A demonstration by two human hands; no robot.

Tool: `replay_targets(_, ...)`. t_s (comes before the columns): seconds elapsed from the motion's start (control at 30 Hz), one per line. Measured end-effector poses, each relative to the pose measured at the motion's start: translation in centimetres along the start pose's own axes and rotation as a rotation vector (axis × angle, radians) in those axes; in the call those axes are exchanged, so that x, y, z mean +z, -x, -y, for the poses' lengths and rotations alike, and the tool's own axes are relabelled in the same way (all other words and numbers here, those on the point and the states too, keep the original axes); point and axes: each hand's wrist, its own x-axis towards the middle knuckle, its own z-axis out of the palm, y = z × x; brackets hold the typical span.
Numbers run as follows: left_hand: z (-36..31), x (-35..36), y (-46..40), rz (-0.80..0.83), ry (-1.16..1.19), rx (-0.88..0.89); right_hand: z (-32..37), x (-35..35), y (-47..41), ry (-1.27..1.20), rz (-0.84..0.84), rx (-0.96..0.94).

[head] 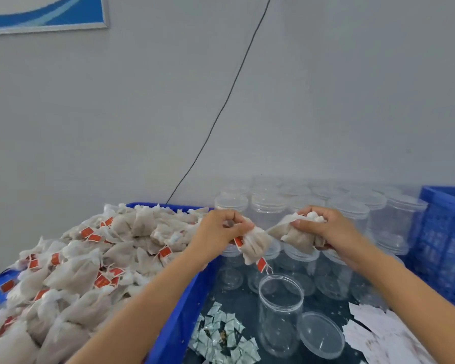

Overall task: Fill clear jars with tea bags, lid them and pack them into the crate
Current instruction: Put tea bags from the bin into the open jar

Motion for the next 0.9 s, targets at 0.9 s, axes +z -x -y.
replay_targets(0.9,4.1,7.3,-0.5,0.36,-0.074,-0.069,-4.9,-4.8,4.0,-0.276,-0.04,0.189)
